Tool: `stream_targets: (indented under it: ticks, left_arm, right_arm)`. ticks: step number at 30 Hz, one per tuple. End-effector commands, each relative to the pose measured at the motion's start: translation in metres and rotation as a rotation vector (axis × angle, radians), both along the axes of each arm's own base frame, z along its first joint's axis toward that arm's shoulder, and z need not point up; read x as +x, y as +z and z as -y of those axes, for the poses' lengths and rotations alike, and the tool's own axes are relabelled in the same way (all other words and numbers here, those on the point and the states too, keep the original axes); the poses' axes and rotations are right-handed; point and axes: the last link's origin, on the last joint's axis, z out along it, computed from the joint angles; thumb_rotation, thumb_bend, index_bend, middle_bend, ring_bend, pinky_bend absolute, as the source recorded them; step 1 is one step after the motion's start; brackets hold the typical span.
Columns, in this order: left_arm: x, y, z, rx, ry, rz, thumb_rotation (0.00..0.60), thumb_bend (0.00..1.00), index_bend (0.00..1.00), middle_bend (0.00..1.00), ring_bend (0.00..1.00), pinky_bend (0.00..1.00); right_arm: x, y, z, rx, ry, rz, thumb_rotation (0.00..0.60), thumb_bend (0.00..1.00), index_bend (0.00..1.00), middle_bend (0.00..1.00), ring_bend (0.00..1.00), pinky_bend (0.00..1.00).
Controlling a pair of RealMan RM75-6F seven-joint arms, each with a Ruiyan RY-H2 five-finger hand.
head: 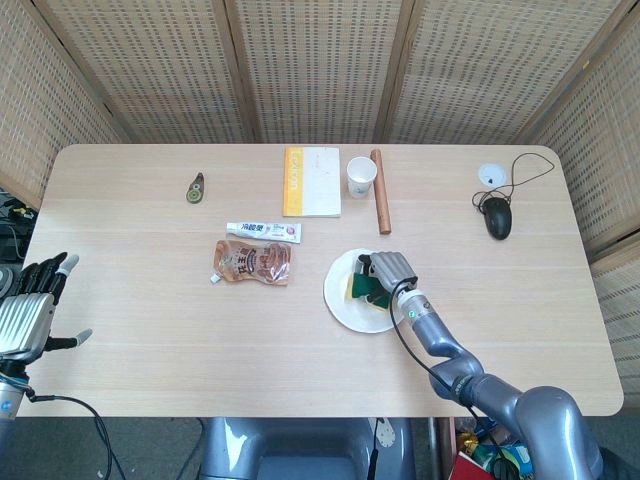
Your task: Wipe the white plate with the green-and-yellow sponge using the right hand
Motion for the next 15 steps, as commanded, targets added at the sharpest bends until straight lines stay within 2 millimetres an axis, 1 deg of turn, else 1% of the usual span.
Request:
stream_targets:
  ticks: [1,15]
  left_arm:
    - [0.0,0.0004,-0.0001,0.001,0.0,0.001,0.6,0.0,0.0,0.0,0.0,0.0]
    - [0.0008,0.0002,0.0013,0.0,-0.004,0.004,0.6,0.0,0.0,0.0,0.0,0.0]
  right_arm:
    - [-0.0012,-0.001,-0.0002,0.001,-0.001,-0.008,0.6,0.2,0.49,0.53,0.42,0.68]
    - [-0.0068,-0.0036,-0.0022,-0.002,0.001,-0.026,0.6,0.21,0.49,0.53,0.42,0.68]
